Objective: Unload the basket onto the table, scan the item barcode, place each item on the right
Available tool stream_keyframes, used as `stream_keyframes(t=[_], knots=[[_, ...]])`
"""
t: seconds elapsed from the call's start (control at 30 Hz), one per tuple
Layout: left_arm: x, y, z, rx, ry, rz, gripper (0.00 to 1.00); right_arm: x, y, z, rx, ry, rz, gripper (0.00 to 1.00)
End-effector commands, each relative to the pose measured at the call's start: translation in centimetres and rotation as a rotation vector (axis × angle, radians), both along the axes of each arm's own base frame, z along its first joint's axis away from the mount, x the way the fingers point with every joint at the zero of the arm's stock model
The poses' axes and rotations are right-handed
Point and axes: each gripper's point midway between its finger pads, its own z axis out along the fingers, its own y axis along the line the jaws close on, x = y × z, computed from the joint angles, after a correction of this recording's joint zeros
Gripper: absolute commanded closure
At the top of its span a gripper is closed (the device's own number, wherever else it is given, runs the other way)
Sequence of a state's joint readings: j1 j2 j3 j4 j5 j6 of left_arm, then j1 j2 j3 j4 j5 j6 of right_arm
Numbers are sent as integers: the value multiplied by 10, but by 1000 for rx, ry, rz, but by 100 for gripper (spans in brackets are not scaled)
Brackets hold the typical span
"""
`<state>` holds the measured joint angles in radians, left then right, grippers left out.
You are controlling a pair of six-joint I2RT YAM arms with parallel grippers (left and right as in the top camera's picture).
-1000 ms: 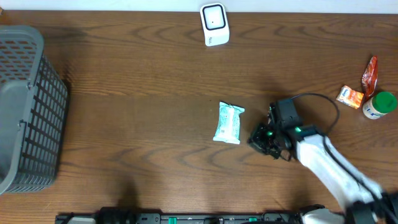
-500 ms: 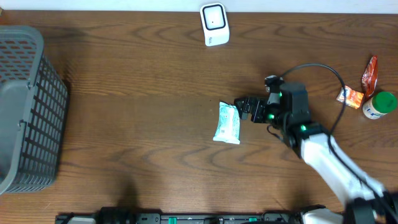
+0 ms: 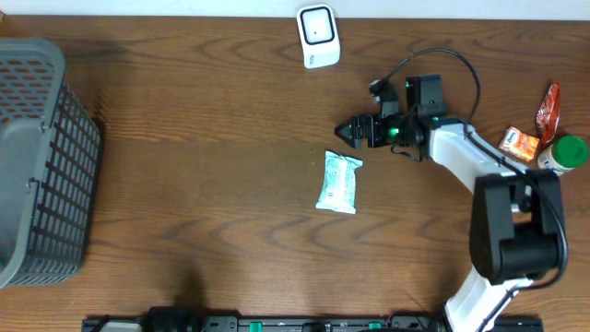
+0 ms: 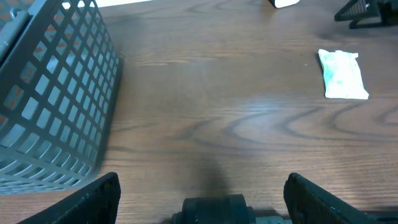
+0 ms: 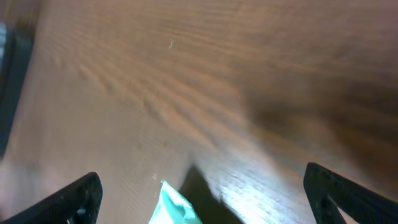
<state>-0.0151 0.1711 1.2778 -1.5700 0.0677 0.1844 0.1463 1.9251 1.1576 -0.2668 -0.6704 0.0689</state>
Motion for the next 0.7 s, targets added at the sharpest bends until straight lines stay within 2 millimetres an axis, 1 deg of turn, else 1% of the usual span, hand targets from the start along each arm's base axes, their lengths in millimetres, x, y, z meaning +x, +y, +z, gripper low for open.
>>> stream_keyframes(t=[0.0, 0.07, 0.17, 0.23, 0.43, 0.57, 0.67], knots=[[-1, 1, 1, 13, -4, -2, 16, -12, 10, -16, 7, -4, 131, 1], [-1, 1, 1, 13, -4, -2, 16, -20, 8, -30, -10, 25, 162, 1], [-1, 1, 1, 13, -4, -2, 16, -35, 8, -41, -20, 70, 208, 1], [-1, 1, 0, 13, -4, -2, 16, -47, 11, -43, -12, 86, 259, 1], [-1, 1, 1, 13, -4, -2, 16, -73, 20, -46, -20, 103, 381, 1], [-1, 1, 1, 13, -4, -2, 16, -88, 20, -50, -51, 136, 424, 2], [-1, 1, 1, 13, -4, -2, 16, -93, 21, -51, -63, 150, 435, 5]])
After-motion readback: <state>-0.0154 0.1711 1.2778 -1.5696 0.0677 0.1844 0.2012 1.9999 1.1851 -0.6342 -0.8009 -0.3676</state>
